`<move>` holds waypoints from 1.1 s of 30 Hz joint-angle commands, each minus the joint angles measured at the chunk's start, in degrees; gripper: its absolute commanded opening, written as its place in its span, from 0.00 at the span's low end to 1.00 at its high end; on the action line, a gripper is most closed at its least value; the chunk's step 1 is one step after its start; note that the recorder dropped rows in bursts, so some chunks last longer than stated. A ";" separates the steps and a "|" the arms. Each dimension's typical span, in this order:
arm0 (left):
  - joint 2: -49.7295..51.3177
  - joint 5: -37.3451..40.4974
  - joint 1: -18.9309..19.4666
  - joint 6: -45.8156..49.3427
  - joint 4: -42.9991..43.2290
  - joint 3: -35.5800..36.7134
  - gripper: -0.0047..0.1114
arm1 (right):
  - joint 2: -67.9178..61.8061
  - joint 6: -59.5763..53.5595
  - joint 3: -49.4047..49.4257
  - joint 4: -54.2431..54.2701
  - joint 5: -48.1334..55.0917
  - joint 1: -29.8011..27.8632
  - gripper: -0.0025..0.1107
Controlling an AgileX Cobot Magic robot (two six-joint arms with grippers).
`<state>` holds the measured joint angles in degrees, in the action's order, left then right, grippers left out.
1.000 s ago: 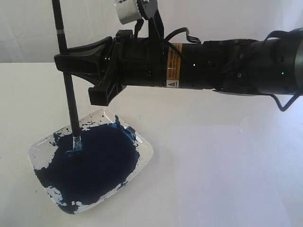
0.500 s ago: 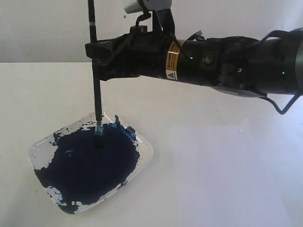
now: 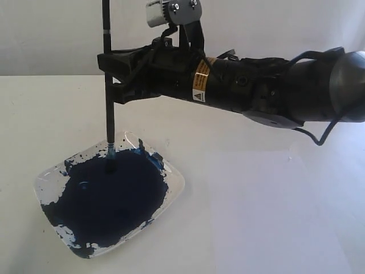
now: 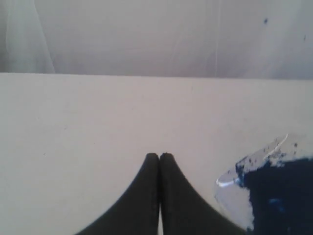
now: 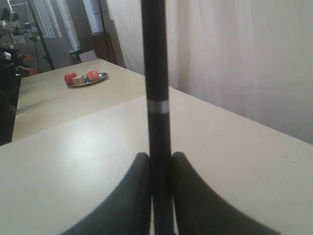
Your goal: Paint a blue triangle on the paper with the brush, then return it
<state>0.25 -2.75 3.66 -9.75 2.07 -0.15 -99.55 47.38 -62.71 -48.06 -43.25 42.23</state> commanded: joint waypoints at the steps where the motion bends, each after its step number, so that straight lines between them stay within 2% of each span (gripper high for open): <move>1: -0.25 -7.72 -0.41 -10.19 -0.75 0.15 0.04 | 0.02 -0.83 0.11 2.10 0.88 -0.56 0.02; 6: -0.25 -9.25 -0.41 -10.45 -0.75 0.15 0.04 | 0.26 6.28 0.11 2.40 0.21 -0.56 0.02; 9: -0.25 -8.01 -0.41 -17.68 -0.75 0.15 0.04 | 0.66 5.29 0.11 2.69 -2.98 -0.80 0.02; 11: -0.25 -7.90 -0.41 -20.48 0.97 -1.47 0.04 | 1.26 4.04 0.11 3.25 -5.61 -1.78 0.02; 16: -0.25 -4.84 -0.41 -20.48 8.18 -7.67 0.04 | 2.28 4.24 0.11 3.97 -11.52 -4.89 0.02; 22: 8.27 -15.15 -0.41 -20.26 14.65 -11.57 0.04 | 2.39 2.76 2.83 4.66 -18.44 -6.98 0.02; 24: 12.77 -15.60 -0.41 -20.55 17.57 -14.20 0.04 | 2.39 0.25 4.64 5.08 -20.19 -6.98 0.02; 27: 20.18 -11.93 -0.41 -23.73 21.98 -19.64 0.04 | 2.39 -0.98 7.05 6.46 -20.29 -6.98 0.02; 29: 25.76 -7.36 -0.62 -26.98 28.76 -23.92 0.04 | 2.39 -1.38 8.57 7.48 -20.29 -6.98 0.02; 33: 36.27 3.14 -4.49 -30.16 44.02 -32.16 0.04 | 2.39 -2.73 10.21 7.37 -20.29 -7.11 0.02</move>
<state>30.86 -6.35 1.50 -37.68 36.77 -28.12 -97.59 46.08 -53.56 -41.39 -62.67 35.48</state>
